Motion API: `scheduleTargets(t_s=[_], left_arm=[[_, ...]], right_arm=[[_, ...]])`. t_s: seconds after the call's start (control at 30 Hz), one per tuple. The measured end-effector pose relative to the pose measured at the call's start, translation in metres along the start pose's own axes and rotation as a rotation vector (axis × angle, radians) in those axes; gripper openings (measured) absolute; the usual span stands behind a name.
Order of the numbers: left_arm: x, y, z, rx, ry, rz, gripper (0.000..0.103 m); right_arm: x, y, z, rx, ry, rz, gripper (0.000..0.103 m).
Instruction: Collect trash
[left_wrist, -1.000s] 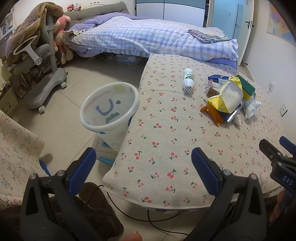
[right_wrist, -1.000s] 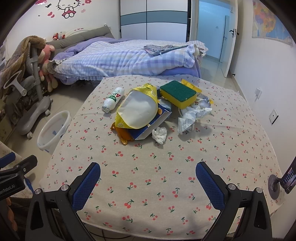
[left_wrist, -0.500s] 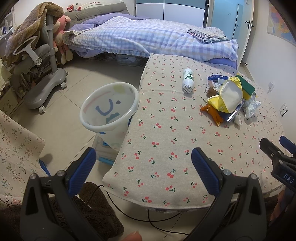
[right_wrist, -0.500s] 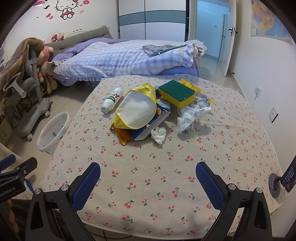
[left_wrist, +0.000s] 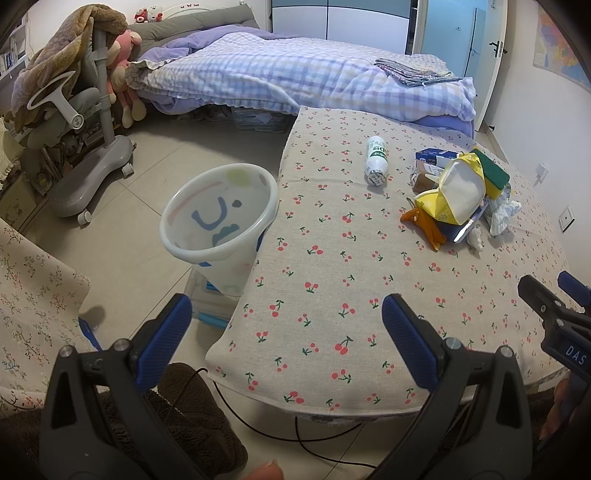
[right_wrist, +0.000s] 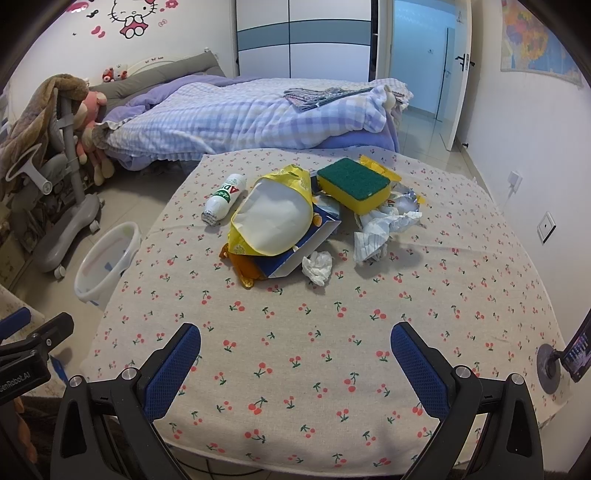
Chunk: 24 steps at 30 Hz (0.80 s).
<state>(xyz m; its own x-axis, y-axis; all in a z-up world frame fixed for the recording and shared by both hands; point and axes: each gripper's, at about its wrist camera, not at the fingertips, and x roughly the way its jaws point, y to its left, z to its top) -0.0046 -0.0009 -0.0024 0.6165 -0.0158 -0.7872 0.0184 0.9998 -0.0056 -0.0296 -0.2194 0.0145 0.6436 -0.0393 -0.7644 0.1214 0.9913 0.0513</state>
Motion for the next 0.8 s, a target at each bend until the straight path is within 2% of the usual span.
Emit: scheduleTargets(t_s=[0.8], left_arm=[[-0.0003, -0.0005, -0.0002, 0.0, 0.001, -0.003, 0.102]], right_arm=[[-0.0006, 0.0005, 0.0, 0.003, -0.005, 0.0, 0.103]])
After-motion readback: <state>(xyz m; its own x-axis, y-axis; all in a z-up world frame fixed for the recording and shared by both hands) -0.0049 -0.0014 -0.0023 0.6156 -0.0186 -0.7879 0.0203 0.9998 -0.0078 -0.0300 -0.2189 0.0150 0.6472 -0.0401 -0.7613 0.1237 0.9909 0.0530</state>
